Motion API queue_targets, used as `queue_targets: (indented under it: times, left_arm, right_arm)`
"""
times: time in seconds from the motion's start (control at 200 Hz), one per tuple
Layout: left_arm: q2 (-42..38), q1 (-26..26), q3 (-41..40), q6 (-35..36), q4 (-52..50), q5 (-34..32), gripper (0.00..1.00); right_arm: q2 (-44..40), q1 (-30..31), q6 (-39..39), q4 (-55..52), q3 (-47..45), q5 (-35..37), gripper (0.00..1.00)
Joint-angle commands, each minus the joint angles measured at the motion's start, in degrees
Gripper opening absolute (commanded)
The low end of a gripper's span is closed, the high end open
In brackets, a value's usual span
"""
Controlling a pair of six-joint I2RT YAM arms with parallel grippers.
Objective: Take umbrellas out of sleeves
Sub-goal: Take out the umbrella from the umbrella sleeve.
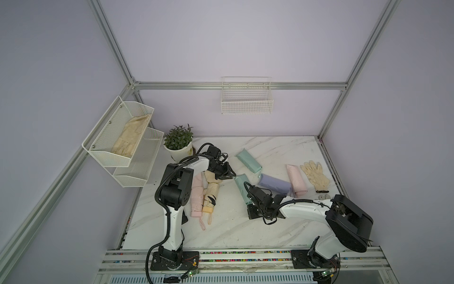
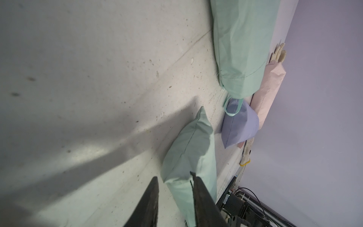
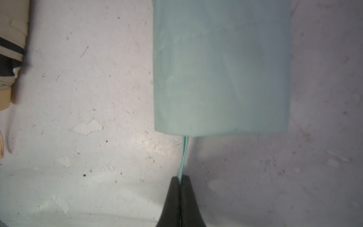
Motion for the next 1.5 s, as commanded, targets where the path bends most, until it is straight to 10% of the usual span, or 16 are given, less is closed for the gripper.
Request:
queue_targets:
  times: [0.0, 0.85, 1.495]
  left_arm:
    - [0.61, 0.48, 2.49, -1.78, 2.54, 3.14, 0.31]
    - [1.48, 0.93, 1.93, -2.03, 2.5, 1.75, 0.42]
    - [2.51, 0.22, 2.24, -3.14, 4.23, 3.59, 0.28]
  right_arm:
    - [0.76, -0.14, 0.51, -1.47, 0.7, 0.77, 0.0]
    - [1.19, -0.08, 0.16, -1.2, 0.79, 0.7, 0.0]
    - [0.51, -0.08, 0.33, -0.59, -0.52, 0.65, 0.0]
